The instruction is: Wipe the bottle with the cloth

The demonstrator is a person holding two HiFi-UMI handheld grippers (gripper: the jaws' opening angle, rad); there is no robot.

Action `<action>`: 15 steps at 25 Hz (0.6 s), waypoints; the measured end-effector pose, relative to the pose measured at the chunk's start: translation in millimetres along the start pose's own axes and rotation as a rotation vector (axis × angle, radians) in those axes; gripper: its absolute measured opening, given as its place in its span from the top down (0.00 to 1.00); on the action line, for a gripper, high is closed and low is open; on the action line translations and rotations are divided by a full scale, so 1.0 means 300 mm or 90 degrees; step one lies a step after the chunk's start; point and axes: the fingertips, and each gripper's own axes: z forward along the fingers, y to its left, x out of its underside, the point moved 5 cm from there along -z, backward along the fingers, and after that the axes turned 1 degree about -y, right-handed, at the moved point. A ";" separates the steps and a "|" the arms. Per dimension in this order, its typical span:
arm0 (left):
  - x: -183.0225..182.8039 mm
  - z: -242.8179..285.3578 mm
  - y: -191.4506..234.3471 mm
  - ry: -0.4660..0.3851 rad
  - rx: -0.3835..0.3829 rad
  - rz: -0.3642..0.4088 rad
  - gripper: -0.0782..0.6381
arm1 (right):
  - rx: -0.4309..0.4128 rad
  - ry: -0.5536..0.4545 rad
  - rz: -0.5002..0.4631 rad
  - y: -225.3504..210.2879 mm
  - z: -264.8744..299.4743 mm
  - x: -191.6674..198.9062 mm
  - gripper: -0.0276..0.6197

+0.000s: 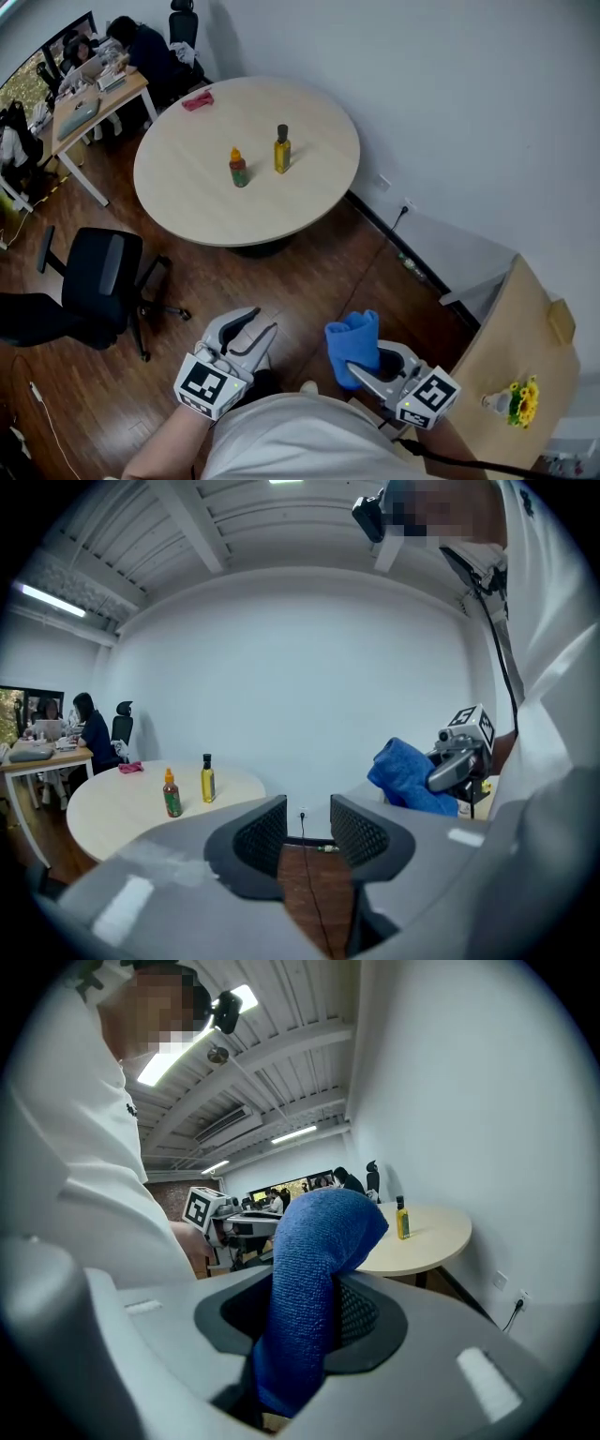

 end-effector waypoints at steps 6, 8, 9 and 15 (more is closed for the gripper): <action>0.045 -0.021 -0.187 0.016 -0.001 -0.011 0.67 | -0.020 -0.002 0.002 0.024 -0.098 0.088 0.72; 0.059 -0.032 -0.235 0.025 0.001 -0.020 0.67 | -0.027 -0.002 0.003 0.047 -0.131 0.104 0.72; 0.065 -0.034 -0.256 0.029 0.002 -0.023 0.67 | -0.028 -0.003 0.001 0.055 -0.146 0.110 0.72; 0.044 -0.029 -0.353 0.023 0.016 -0.003 0.67 | -0.031 -0.008 -0.010 0.077 -0.213 0.127 0.72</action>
